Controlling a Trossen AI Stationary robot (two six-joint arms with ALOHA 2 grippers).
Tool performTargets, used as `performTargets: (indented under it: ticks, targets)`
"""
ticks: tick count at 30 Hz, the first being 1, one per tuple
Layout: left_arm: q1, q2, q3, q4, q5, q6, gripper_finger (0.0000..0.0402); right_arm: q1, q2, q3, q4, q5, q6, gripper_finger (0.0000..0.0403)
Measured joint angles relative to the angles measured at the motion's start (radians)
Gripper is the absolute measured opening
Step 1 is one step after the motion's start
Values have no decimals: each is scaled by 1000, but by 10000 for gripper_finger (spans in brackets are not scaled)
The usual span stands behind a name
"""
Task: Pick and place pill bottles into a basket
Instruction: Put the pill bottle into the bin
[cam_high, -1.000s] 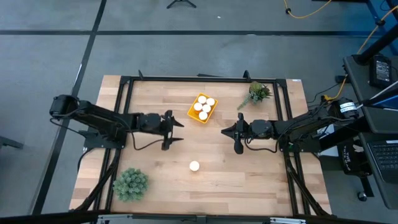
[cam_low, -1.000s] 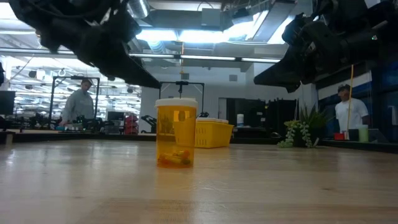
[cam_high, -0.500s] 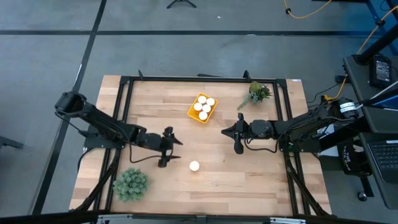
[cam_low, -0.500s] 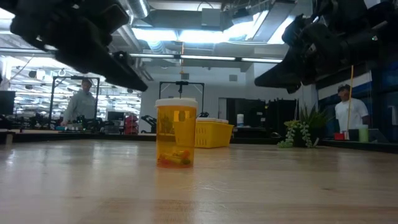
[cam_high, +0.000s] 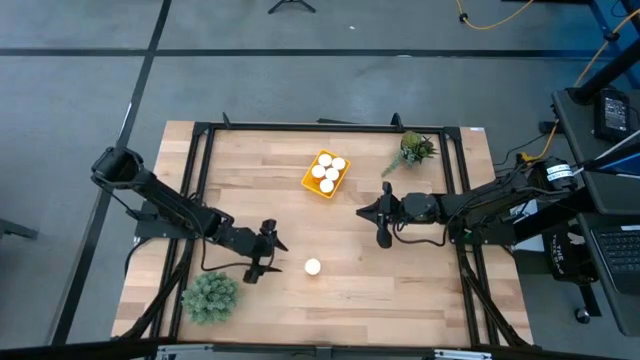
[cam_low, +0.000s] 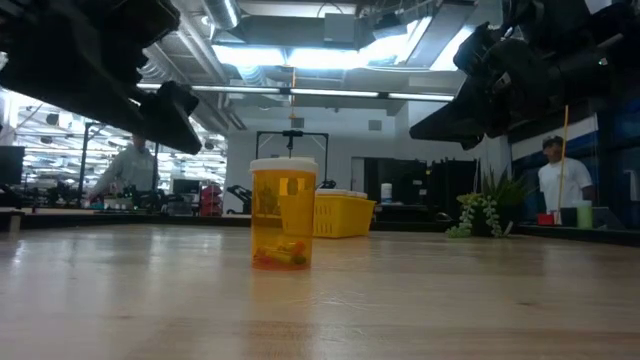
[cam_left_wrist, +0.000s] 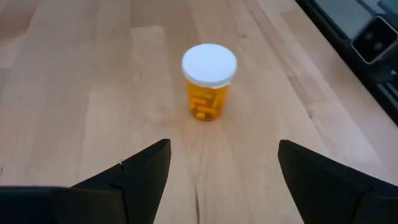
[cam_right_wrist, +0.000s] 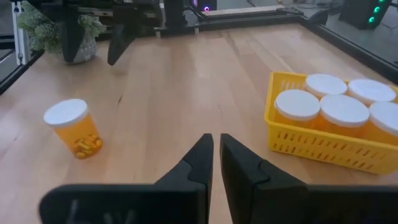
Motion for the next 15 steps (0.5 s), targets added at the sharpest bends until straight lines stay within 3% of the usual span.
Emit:
performTargets:
  ticks: [10,15]
  targets:
    - [-11,1,-5,21,-3,13,292,25,0,0,3,-1,54,35]
    - [-12,41,-5,125,-36,-3,292,61,0,0,2,-1,53,35]
